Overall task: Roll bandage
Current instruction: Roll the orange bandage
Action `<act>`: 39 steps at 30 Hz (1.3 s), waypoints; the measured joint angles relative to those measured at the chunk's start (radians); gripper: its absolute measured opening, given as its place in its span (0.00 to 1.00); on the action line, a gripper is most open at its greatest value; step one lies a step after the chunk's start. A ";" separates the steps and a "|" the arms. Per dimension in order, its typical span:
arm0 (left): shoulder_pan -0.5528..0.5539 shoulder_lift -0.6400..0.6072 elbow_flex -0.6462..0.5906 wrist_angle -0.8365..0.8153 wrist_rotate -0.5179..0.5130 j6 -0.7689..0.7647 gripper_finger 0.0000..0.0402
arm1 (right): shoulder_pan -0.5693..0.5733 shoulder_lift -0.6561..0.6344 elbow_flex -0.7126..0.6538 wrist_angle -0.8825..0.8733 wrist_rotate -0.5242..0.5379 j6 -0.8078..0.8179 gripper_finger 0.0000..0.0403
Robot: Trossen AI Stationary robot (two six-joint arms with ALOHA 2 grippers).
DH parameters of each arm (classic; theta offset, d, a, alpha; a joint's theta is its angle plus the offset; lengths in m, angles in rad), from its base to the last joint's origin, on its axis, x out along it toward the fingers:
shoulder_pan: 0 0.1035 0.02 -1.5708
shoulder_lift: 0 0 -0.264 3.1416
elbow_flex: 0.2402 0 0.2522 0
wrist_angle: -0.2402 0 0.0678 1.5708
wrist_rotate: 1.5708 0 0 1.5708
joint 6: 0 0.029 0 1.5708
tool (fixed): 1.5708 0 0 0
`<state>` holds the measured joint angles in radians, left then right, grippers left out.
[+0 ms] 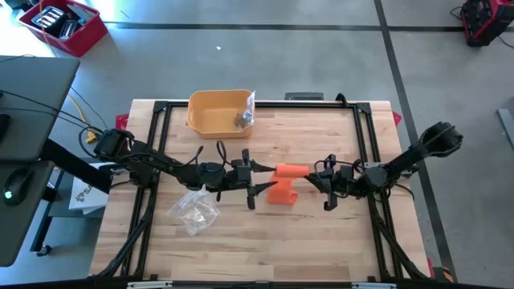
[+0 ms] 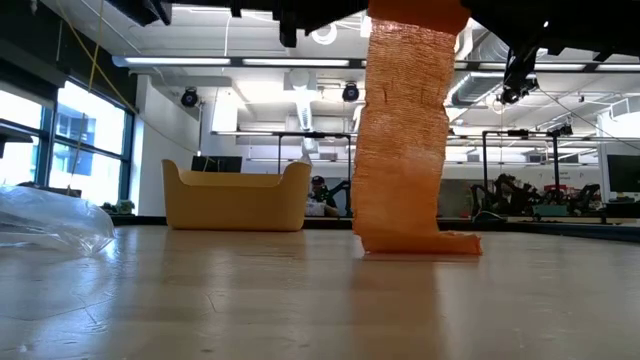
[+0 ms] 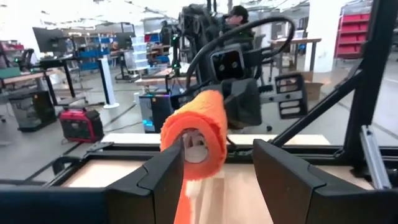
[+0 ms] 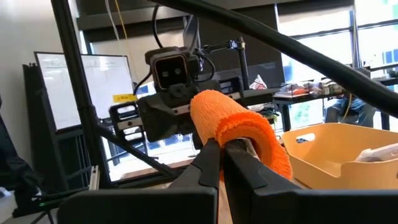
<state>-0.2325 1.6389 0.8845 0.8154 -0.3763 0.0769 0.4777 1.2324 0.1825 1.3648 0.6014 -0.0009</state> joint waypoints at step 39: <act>-0.096 -0.115 0.060 0.015 0.148 0.170 0.01 | 0.004 -0.011 0.086 -0.060 -0.225 -0.026 0.07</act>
<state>-0.3290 1.5235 0.9448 0.8305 -0.2288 0.2468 0.4813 1.2214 0.2687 1.3048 0.3761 -0.0268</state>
